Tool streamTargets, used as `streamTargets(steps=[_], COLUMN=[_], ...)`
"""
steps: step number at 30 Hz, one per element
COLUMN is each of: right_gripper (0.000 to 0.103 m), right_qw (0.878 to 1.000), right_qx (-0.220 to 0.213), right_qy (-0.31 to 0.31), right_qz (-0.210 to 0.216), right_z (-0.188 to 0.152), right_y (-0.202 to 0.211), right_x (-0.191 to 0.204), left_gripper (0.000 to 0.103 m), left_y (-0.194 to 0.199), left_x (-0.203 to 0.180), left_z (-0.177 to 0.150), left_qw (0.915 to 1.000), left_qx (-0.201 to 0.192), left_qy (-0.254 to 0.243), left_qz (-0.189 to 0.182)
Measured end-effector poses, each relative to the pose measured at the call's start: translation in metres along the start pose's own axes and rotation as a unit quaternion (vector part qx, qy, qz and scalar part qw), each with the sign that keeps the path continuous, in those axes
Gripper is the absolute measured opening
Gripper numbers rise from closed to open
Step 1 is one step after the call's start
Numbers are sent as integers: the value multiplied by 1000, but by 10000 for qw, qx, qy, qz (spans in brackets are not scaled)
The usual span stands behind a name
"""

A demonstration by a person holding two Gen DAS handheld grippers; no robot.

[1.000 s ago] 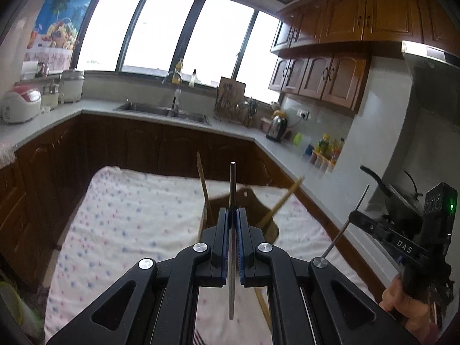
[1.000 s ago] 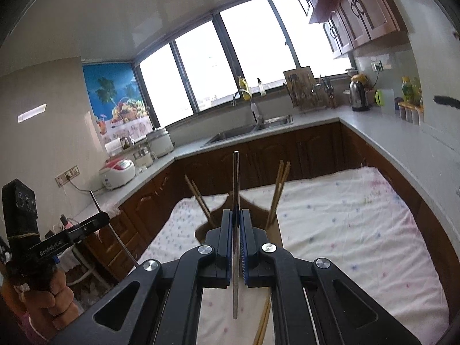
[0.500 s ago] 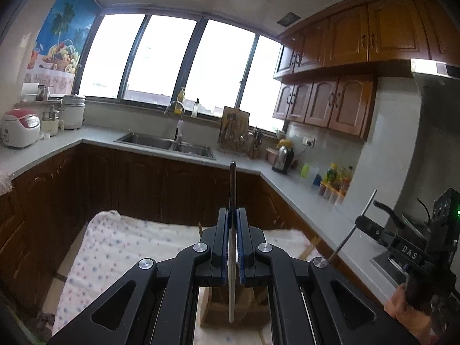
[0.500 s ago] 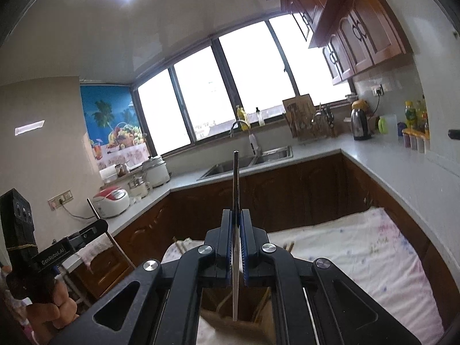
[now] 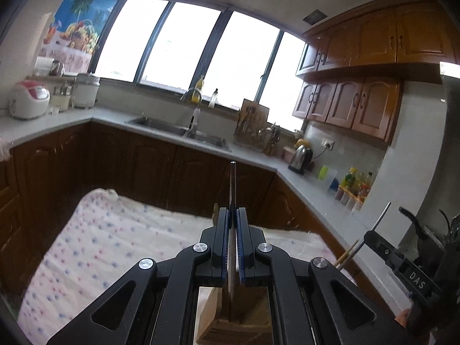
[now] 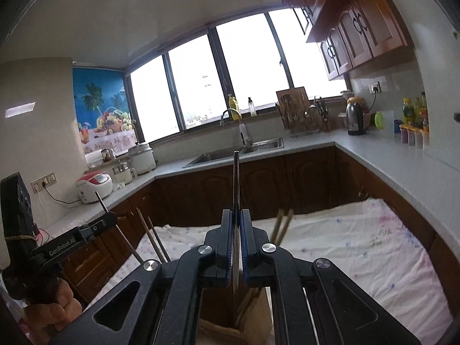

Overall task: Organize utensils
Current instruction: 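Lower both steel chopsticks into the holder's slots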

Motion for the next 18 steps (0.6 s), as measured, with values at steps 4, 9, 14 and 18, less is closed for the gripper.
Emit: streamTargets(steps=[4, 9, 14, 18], right_gripper=[5, 5, 5, 5], right_qw=[9999, 9991, 9981, 9975], right_qx=[138, 365, 552, 630], right_qy=[-91, -180, -250, -302], right_qz=[-48, -103, -139, -133], right_z=[-17, -29, -33, -33], right_y=[-4, -10, -14, -15], right_x=[-5, -10, -13, -15], left_gripper=[3, 3, 4, 4], left_y=[-13, -18, -14, -10], left_x=[1, 8, 11, 9], left_z=[-12, -15, -17, -11], left_qw=[10000, 9998, 9990, 9989], left_qx=[94, 163, 400, 423], left_qy=[-13, -72, -180, -181], left_qz=[22, 20, 8, 12])
Point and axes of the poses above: each gripper's, at about its wrist camera, not at the fingertips, and y roughly against the way its jaws point, x to its left, z to its top, the point moved 2 cm from there along -y, roughly the way its jaws point
